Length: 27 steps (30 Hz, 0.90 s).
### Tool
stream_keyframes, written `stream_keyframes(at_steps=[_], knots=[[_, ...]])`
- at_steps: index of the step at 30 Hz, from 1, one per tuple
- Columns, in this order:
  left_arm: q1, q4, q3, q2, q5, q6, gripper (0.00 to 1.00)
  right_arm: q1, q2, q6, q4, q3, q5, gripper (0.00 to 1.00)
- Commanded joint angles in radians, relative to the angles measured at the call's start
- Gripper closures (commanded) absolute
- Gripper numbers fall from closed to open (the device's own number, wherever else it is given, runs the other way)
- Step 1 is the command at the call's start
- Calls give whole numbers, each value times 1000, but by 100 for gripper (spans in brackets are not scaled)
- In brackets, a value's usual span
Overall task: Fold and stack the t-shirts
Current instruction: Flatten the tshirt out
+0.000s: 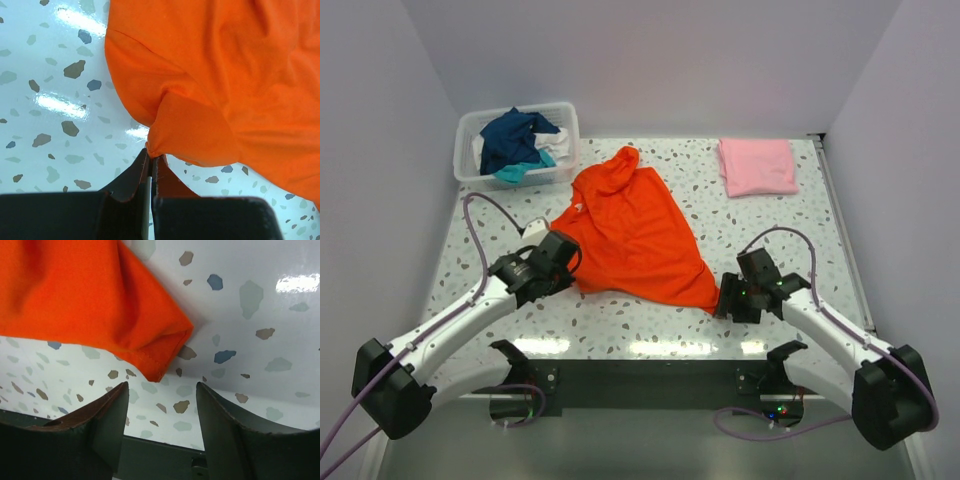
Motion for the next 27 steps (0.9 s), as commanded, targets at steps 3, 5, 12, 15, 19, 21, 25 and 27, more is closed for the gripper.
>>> stream_keyframes(at_steps=[3,5,12,15,19,21,25,27], knots=[[4,17,28,-27,-38,10,100,24,48,53,105,-3,92,49],[4,15,29,-30,-42,8,100,30,65,53,123,-9,89,56],[5,20,28,-32,-49,7,100,50,120,59,161,-32,108,84],[10,25,48,-35,-72,13,100,50,108,40,106,-2,175,100],[30,21,156,-23,-143,23,100,51,96,36,-1,131,345,100],[48,57,202,-7,-179,63,100,48,82,25,-61,188,405,100],[99,66,362,65,-229,117,100,48,70,4,-118,355,647,100],[128,72,419,109,-223,163,100,48,68,-13,-110,409,709,100]])
